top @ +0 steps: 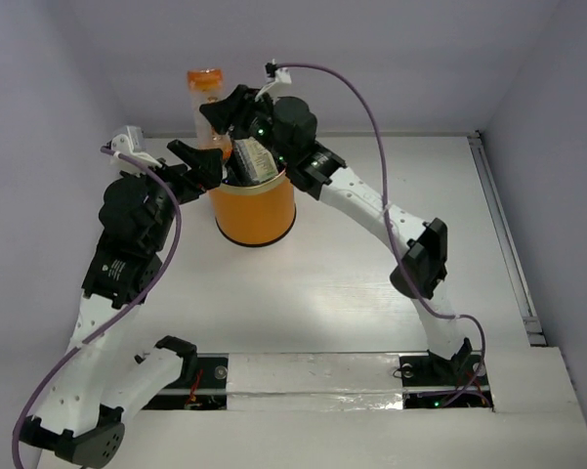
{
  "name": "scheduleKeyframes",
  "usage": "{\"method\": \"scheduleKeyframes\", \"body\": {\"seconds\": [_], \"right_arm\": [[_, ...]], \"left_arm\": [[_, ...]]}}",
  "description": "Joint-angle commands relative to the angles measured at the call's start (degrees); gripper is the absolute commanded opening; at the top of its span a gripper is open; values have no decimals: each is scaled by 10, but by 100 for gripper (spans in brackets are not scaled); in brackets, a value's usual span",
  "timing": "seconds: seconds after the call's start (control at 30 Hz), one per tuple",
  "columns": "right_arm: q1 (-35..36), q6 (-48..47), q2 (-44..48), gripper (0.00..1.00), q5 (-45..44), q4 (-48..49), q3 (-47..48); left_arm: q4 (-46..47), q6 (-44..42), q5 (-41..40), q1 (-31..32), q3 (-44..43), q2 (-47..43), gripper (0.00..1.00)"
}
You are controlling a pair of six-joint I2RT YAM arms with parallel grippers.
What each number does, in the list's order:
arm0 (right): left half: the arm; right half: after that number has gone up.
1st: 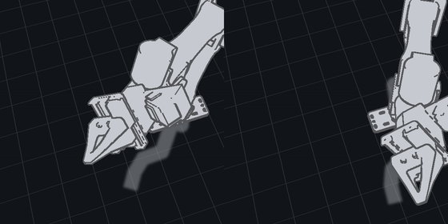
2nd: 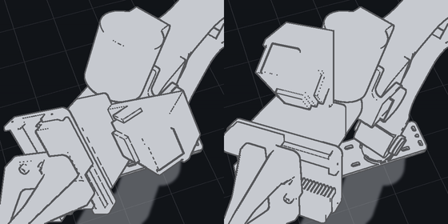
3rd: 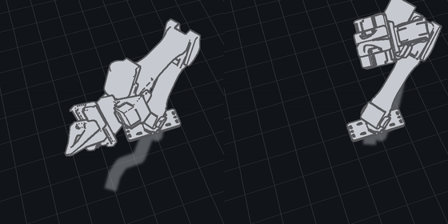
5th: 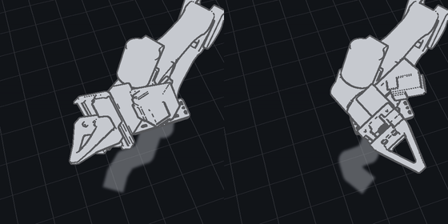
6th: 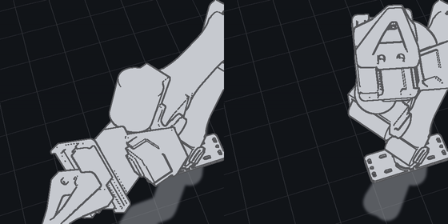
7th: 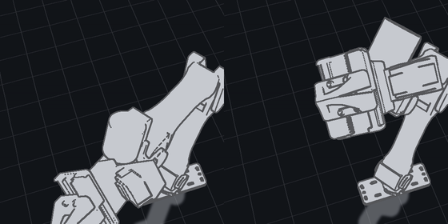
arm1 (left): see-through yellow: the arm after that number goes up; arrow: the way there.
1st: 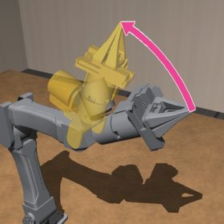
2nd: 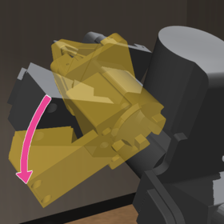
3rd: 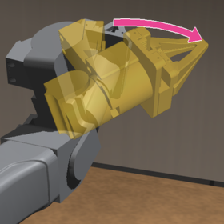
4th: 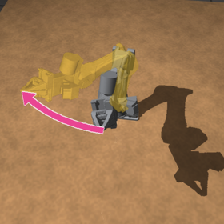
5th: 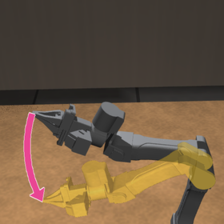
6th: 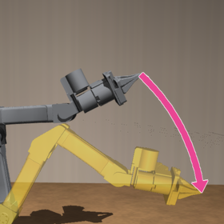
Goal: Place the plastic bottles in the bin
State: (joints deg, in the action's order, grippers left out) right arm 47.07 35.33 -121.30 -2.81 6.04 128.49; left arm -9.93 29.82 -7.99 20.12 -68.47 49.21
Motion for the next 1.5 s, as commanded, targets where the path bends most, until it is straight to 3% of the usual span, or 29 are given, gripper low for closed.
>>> {"method": "scheduleKeyframes", "body": {"seconds": [0.0,0.2,0.4,0.47,0.57,0.87,1.47], "right_arm": [[14,-44,-33,49,-55,-20,74],[19,-74,-47,49,-98,-24,59],[19,-90,-33,49,-128,-22,29],[19,-113,-39,49,-134,-20,59],[19,-159,-80,48,-161,-87,193],[25,-210,-51,45,-204,-6,72],[49,-287,-127,45,-220,117,99]], "left_arm": [[-62,42,4,-3,-6,-30,99],[-137,48,-15,-3,-30,-74,99],[-149,57,-8,-3,-15,-100,99],[-149,58,-2,-3,-16,-101,99],[-150,57,2,-3,-22,-97,99],[-156,58,2,-3,-5,-105,99],[-139,32,4,-3,-14,-66,99]]}}
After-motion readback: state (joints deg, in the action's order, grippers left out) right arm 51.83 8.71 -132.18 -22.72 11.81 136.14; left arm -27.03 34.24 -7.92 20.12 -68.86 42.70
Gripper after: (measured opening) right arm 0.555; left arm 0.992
